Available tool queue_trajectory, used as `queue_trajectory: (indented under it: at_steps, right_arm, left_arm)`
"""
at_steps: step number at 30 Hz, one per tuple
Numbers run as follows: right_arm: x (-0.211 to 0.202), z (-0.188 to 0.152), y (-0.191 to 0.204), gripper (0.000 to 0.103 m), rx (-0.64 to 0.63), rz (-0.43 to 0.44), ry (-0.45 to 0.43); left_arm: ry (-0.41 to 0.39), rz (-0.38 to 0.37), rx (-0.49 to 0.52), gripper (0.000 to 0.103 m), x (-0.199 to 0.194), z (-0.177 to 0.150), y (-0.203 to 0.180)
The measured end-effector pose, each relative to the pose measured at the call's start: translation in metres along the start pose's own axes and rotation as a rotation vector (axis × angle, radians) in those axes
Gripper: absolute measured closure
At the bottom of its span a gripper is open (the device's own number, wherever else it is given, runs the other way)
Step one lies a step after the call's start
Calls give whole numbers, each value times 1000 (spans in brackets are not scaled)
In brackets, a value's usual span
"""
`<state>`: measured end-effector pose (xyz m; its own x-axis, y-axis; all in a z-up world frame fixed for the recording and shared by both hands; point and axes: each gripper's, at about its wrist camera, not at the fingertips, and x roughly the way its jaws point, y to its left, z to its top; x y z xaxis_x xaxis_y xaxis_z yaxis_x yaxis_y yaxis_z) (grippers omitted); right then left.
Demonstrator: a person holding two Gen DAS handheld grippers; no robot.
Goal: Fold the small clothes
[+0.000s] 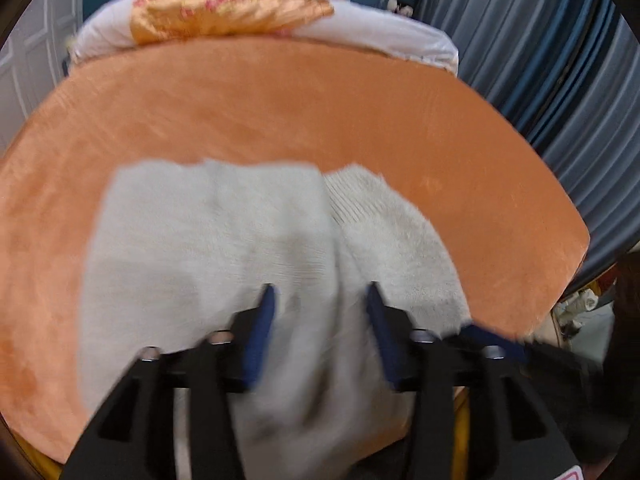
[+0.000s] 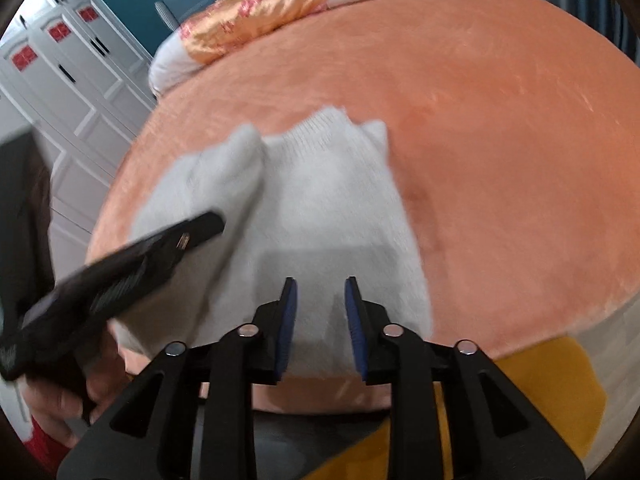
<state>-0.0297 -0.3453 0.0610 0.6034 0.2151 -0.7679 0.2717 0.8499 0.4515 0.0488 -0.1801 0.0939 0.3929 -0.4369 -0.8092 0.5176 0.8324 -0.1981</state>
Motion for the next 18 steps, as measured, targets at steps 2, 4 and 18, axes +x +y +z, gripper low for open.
queue_trajectory:
  at_steps: [2, 4, 18]
  right_arm:
    - [-2, 12, 5, 57, 2, 44, -20]
    - [3, 22, 13, 44, 8, 103, -13]
    - [80, 31, 65, 77, -5, 153, 183]
  left_arm:
    - [-46, 27, 9, 37, -32, -10, 12]
    - [-62, 51, 17, 31, -52, -19, 28]
    - [87, 168, -12, 28, -46, -100, 87]
